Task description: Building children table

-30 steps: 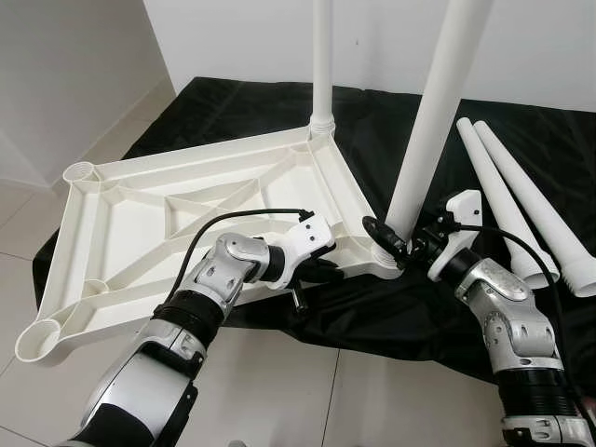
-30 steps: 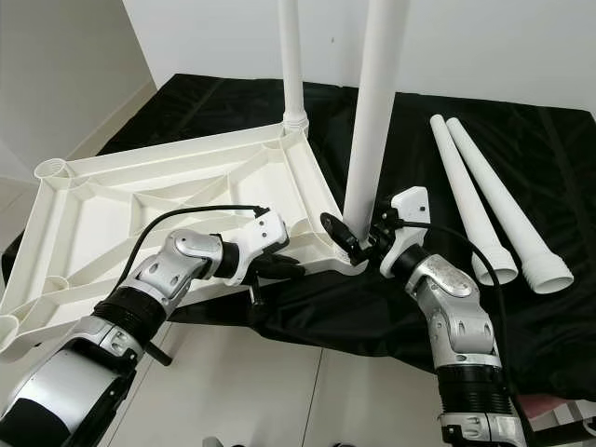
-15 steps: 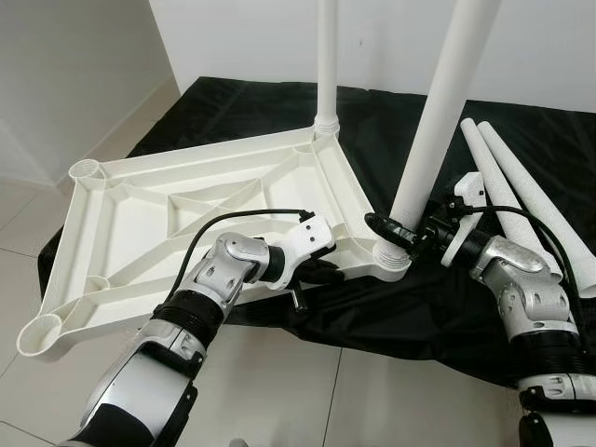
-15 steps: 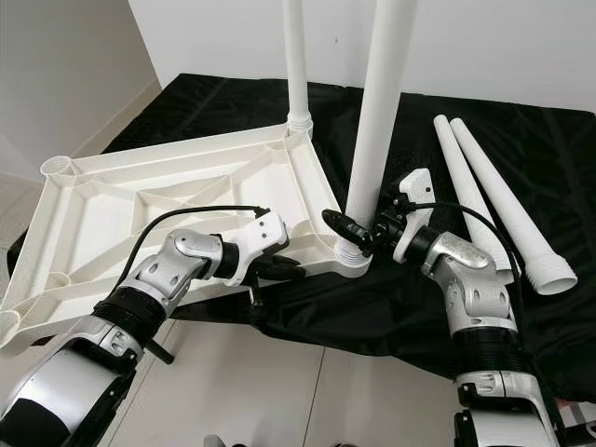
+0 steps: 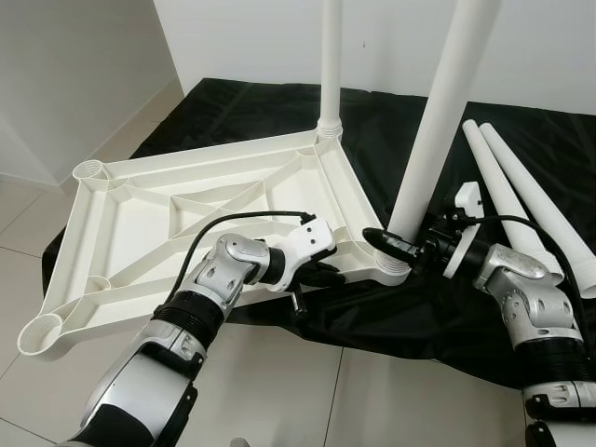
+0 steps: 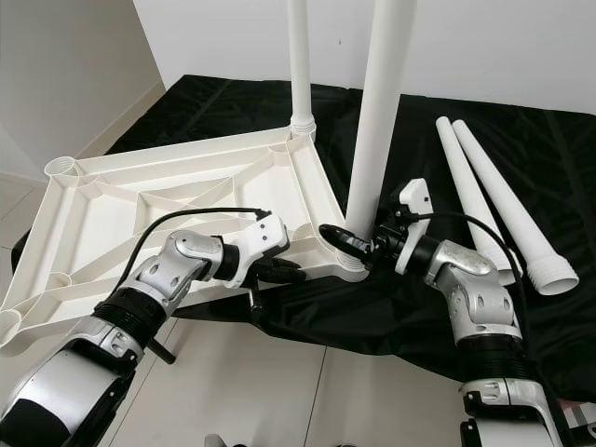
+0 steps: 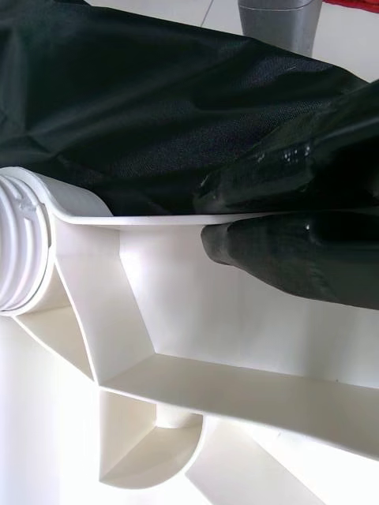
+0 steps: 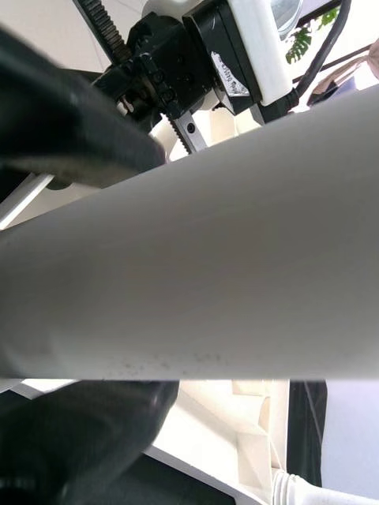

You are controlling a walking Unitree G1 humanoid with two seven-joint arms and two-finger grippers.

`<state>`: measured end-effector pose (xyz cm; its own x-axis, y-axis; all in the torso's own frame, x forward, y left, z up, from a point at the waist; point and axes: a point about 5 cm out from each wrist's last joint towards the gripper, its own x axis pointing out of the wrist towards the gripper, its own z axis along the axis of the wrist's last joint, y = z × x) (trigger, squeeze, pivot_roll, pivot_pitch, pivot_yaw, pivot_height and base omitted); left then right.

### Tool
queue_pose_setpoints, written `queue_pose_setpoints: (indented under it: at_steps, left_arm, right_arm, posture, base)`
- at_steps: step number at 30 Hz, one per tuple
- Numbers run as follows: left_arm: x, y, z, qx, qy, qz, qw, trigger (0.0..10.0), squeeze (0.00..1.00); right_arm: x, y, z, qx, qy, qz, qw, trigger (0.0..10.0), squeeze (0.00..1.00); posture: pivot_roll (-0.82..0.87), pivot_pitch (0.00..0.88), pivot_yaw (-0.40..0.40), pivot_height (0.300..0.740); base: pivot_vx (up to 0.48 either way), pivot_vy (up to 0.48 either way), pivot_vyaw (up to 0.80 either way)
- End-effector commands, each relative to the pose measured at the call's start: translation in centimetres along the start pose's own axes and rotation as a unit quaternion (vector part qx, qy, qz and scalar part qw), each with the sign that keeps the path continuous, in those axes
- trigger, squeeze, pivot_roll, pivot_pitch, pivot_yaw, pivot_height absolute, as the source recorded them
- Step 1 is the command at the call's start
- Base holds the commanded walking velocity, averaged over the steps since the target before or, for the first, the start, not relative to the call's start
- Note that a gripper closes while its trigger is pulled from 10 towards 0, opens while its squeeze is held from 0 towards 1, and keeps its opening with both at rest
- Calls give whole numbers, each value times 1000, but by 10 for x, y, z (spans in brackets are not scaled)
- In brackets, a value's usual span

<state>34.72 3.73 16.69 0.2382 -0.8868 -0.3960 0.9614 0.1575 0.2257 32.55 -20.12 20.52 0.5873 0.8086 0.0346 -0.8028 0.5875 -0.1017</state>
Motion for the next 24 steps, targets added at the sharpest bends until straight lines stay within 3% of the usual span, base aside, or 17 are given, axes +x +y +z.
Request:
queue_pose_setpoints:
  at_steps: [1, 15, 16, 18, 19, 20, 21, 24]
  left_arm:
    - [-2, 1, -5, -5, 11, 1, 1000, 10000, 0]
    - [-1, 0, -6, -8, 12, 2, 1000, 10000, 0]
    - [-1, 0, -7, -8, 13, 3, 1000, 10000, 0]
    - [-1, 0, -7, -8, 13, 3, 1000, 10000, 0]
    - [-2, 0, -7, -8, 15, 4, 1000, 10000, 0]
    - [-2, 1, -8, -10, 17, 6, 1000, 10000, 0]
    - [-2, 1, -8, -13, 19, 7, 1000, 10000, 0]
    - [-1, 2, -9, -20, 24, 13, 999, 10000, 0]
  right_arm:
    - [-1, 2, 3, 0, -4, 9, 1000, 0, 0]
    - [-6, 6, 12, -2, -25, -6, 1000, 0, 0]
    - [-6, 6, 13, -3, -27, -10, 1000, 1647, 0]
    - [-6, 6, 13, -3, -27, -10, 1000, 1647, 0]
    - [-5, 8, 14, -1, -29, -10, 1000, 471, 0]
    - [-4, 10, 13, -3, -29, -20, 999, 8980, 0]
    - [-2, 12, 13, -3, -31, -29, 999, 10000, 0]
    - [2, 20, 9, 11, -33, -41, 999, 10000, 0]
  posture:
    - [-166, 104, 114, 740]
    - [-171, 115, 108, 740]
    - [-171, 115, 109, 740]
    - [-171, 115, 109, 740]
    - [-172, 118, 110, 740]
    - [-171, 118, 107, 740]
    - [-171, 118, 106, 740]
    - [-171, 122, 105, 740]
  base:
    - [0, 0, 0]
    - [0, 0, 0]
    - [0, 0, 0]
    - [0, 0, 0]
    - [0, 0, 0]
    - [0, 0, 0]
    - [0, 0, 0]
    - [0, 0, 0]
